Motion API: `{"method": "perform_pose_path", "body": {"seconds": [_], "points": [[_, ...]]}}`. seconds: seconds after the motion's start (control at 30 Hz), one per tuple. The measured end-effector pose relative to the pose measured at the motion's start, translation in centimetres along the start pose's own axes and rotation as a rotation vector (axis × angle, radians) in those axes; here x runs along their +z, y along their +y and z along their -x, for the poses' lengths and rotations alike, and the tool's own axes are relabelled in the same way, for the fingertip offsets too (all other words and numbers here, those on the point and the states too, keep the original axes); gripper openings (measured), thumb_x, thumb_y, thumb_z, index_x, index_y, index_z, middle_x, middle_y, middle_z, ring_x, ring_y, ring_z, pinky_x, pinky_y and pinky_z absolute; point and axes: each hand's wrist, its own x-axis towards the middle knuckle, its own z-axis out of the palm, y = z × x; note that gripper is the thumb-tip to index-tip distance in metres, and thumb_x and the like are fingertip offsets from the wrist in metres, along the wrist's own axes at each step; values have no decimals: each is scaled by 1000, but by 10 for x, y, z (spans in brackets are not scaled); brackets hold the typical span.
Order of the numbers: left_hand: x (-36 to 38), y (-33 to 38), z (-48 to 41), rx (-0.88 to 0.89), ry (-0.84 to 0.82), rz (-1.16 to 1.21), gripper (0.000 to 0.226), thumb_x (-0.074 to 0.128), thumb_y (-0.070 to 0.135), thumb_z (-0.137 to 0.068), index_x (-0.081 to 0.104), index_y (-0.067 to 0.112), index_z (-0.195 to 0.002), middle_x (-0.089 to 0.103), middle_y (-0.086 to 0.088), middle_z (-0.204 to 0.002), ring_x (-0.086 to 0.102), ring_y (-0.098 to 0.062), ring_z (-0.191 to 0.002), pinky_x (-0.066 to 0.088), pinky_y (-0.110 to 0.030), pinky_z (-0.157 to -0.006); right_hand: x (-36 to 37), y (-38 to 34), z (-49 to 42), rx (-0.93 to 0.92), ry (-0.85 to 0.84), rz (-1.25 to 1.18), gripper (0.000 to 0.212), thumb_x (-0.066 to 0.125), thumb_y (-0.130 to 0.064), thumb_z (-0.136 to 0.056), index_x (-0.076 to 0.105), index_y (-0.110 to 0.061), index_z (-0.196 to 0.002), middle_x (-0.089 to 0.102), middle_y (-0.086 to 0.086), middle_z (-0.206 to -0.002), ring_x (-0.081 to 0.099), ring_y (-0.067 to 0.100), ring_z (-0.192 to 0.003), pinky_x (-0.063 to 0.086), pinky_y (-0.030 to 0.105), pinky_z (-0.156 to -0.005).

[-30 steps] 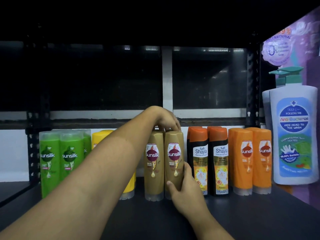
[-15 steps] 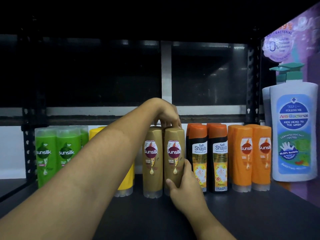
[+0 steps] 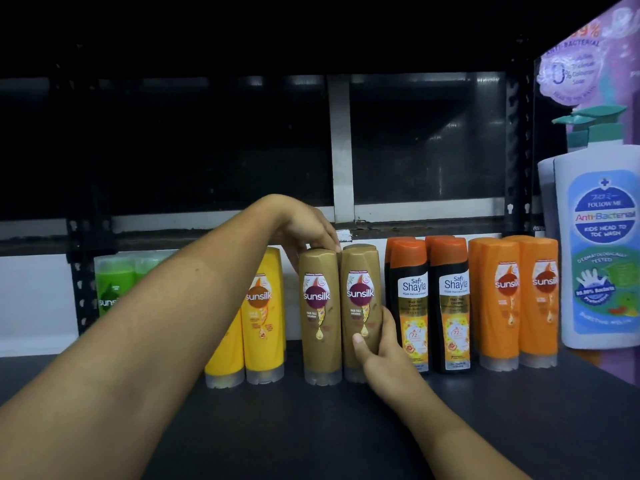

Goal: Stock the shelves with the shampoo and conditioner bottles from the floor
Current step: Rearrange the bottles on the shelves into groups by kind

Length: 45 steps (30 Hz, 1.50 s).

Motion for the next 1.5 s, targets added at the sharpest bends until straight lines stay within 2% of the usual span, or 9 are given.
{"method": "perform_pose_path", "body": {"seconds": [0.17, 0.47, 0.67, 0.83, 0.97, 1.13, 1.27, 1.4, 1.5], "points": [[2, -2, -6, 62, 93, -40, 20, 68, 20, -97, 76, 15, -114, 76, -8, -108, 77, -25, -92, 62, -33, -68, -2, 2, -1, 8, -35, -38, 61, 47, -38, -105, 11, -53, -152, 49, -20, -136, 46, 10, -128, 37, 34, -109], [0, 4, -4, 34, 77, -131, 21, 64, 20, -100, 77, 10, -112, 77, -10, -110, 77, -27, -94, 64, -35, -73, -2, 6, -4, -3, -52, -39, 59, 46, -38, -105, 12, -52, -151, 48, -18, -136, 46, 10, -128, 38, 34, -108], [6, 1, -1, 41, 137, -69, 26, 67, 24, -98, 74, 15, -122, 75, -8, -111, 76, -27, -93, 63, -34, -65, -3, 7, -4, 0, -39, -37, 54, 46, -37, -106, 17, -52, -148, 52, -18, -133, 49, 11, -126, 39, 33, -106], [26, -11, 8, 107, 428, -130, 43, 57, 48, -102, 69, 18, -130, 72, -4, -118, 71, -22, -100, 63, -34, -75, -3, 5, -3, -4, -26, -12, 55, 47, -37, -105, 17, -49, -151, 53, -15, -134, 49, 12, -127, 39, 36, -109], [72, -21, 22, 168, 754, 74, 73, 55, 59, -98, 37, 22, -158, 48, -5, -157, 48, -26, -141, 47, -40, -106, -2, -3, 5, -47, 11, 35, 53, 50, -30, -105, 24, -38, -151, 55, -14, -130, 51, 9, -122, 37, 26, -99], [146, -35, 35, 232, 778, 341, 102, 64, 53, -95, -7, 30, -164, 22, 2, -168, 30, -20, -151, 38, -41, -117, -1, -5, 13, -111, 138, 131, 56, 61, -18, -99, 35, -26, -147, 60, -10, -126, 57, 9, -119, 41, 23, -96], [193, -62, 32, 260, 745, 477, 103, 71, 36, -94, -8, 41, -160, 29, 7, -164, 33, -13, -149, 34, -48, -122, 0, -1, 15, -121, 161, 216, 65, 73, -15, -88, 39, -35, -139, 63, -15, -122, 60, 8, -115, 50, 33, -100], [219, -80, 31, 215, 682, 414, 112, 73, 21, -93, -15, 32, -162, 21, 9, -167, 22, -11, -153, 19, -31, -124, 1, 1, 14, -119, 168, 260, 67, 74, -13, -87, 37, -34, -139, 63, -12, -122, 60, 12, -114, 50, 36, -98], [224, -84, 28, 173, 692, 389, 116, 76, 18, -90, -14, 33, -161, 25, 6, -166, 27, -16, -152, 24, -37, -125, 1, 1, 13, -134, 165, 287, 66, 70, -10, -89, 35, -31, -140, 61, -12, -120, 59, 12, -112, 48, 33, -95]]}}
